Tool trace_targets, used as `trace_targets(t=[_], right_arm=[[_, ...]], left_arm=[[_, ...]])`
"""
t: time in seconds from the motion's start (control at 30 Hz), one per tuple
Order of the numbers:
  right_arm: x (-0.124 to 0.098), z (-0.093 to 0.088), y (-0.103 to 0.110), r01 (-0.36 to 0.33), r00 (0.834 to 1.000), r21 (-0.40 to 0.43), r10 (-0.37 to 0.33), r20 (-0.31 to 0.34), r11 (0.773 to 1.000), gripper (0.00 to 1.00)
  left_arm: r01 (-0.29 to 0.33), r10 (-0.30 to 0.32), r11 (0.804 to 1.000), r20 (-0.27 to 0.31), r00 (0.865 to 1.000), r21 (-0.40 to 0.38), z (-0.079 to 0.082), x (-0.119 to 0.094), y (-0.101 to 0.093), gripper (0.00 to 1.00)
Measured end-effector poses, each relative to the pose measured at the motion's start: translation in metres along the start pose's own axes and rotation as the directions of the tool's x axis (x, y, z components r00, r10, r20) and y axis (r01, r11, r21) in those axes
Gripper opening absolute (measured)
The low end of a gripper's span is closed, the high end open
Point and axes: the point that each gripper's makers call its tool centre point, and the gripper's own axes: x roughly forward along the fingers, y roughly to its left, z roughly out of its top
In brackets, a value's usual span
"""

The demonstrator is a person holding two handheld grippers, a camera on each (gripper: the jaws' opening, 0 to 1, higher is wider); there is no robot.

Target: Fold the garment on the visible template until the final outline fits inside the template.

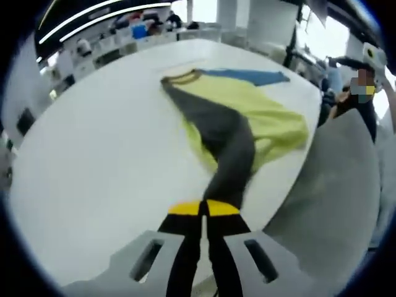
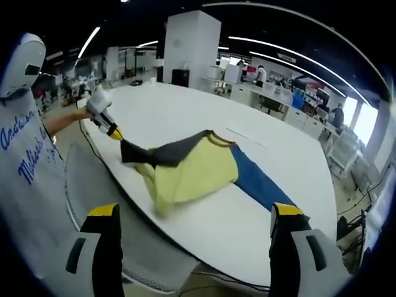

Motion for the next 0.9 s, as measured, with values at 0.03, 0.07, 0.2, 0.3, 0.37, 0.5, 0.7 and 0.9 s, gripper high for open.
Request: trace_targets(t=[0.03,0.07,0.2,0.3,0.37,0.5,0.7,0.9], right_arm=[[0.000,0.000,0.000,0.000,1.000,0.000,0.000,-0.002,1.000,1.00],[0.000,0.000,0.000,0.002,1.000,-0.002,-0.002,-0.004,1.000,1.00],[0.000,0.000,0.000,0.003,1.000,-0.002,-0.003,-0.002,1.000,1.00],[0.000,0.000,0.000,0.000,1.000,-0.005,0.000,-0.003,1.000,1.00],[0.000,0.001,0.000,0.000,1.000,-0.006,0.000,-0.003,1.000,1.00],[-0.001,0.001,0.000,0.002,1.000,-0.007,-0.002,-0.002,1.000,1.00],[-0.001,-0.001,-0.001,0.005,1.000,-0.006,-0.005,-0.005,1.000,1.00],[0.000,-0.002,0.001,0.001,1.000,-0.006,-0.001,-0.013,1.000,1.00]], left_arm=[[-0.012,0.012,1.000,0.000,1.000,0.000,0.000,-0.003,0.005,0.00],[-0.026,0.026,1.000,0.003,1.000,0.003,0.001,-0.005,0.011,0.00],[-0.060,0.060,0.998,-0.001,0.998,0.006,0.001,-0.012,0.027,0.00],[-0.088,0.088,0.996,-0.011,0.996,0.012,0.001,-0.018,0.039,0.00],[-0.101,0.101,0.995,-0.016,0.995,0.010,0.000,-0.020,0.048,0.00],[-0.129,0.129,0.992,-0.027,0.991,0.008,-0.003,-0.026,0.063,0.00],[-0.167,0.167,0.986,-0.046,0.985,0.009,-0.008,-0.033,0.081,0.00],[-0.198,0.197,0.980,-0.086,0.977,-0.003,-0.024,-0.036,0.105,0.00]])
